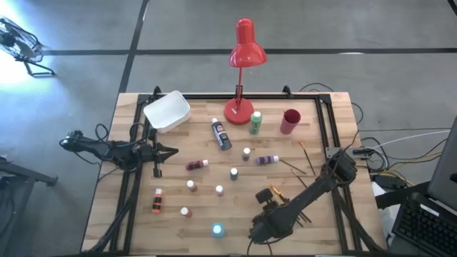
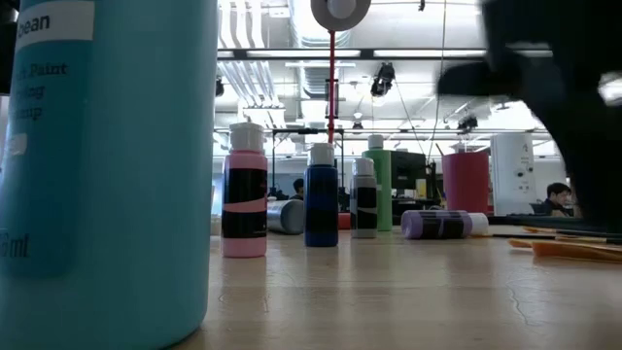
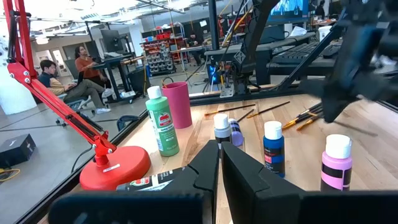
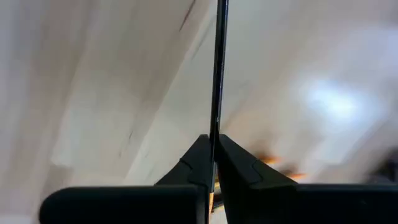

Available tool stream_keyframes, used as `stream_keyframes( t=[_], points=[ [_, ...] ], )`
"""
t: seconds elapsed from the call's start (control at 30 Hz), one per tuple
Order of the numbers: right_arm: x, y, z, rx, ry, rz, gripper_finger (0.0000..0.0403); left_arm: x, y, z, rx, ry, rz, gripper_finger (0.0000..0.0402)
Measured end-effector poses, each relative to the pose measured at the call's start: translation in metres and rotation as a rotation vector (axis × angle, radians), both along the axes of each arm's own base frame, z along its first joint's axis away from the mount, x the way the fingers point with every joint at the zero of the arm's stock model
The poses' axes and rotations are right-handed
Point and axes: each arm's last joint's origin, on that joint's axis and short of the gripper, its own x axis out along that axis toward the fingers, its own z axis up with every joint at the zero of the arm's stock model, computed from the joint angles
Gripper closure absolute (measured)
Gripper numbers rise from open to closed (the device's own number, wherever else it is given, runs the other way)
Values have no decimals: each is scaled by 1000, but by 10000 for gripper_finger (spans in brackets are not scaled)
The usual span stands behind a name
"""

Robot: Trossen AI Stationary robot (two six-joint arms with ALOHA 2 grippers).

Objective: Pick & Place Paint Supplies
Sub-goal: Put the gold paintbrush into the pink cup

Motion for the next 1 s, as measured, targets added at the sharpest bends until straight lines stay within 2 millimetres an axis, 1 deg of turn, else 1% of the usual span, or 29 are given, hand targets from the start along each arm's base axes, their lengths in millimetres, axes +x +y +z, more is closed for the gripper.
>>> stream_keyframes(
  t=[0.07, 0.13, 0.27, 0.3, 0.37, 0.5, 0.6, 0.73, 0.9, 1.0],
  points=[
    [7, 2, 23, -38, -102, -20, 392, 0, 0, 0, 0, 0, -1, 377],
    [10, 0, 49, -125, -204, -55, 392, 0, 0, 0, 0, 0, 0, 377],
    [7, -19, 101, -332, -353, -155, 393, 0, 0, 0, 0, 0, -1, 377],
    [8, -23, 110, -339, -385, -174, 393, 0, 0, 0, 0, 0, 0, 377],
    [7, -33, 126, -327, -408, -147, 393, 0, 0, 0, 0, 0, 0, 377],
    [12, -62, 143, -387, -438, -139, 392, 0, 0, 0, 0, 0, 0, 377],
    [15, -91, 158, -452, -457, -155, 393, 0, 0, 0, 0, 0, -1, 377],
    [14, -130, 177, -502, -457, -187, 392, 1, 0, -1, 1, 5, -1, 377],
    [11, -187, 196, -555, -418, -258, 393, 1, 0, -1, 2, 5, 0, 377],
    [9, -222, 199, -580, -358, -299, 393, 1, 0, -1, 2, 6, -1, 377]
  ],
)
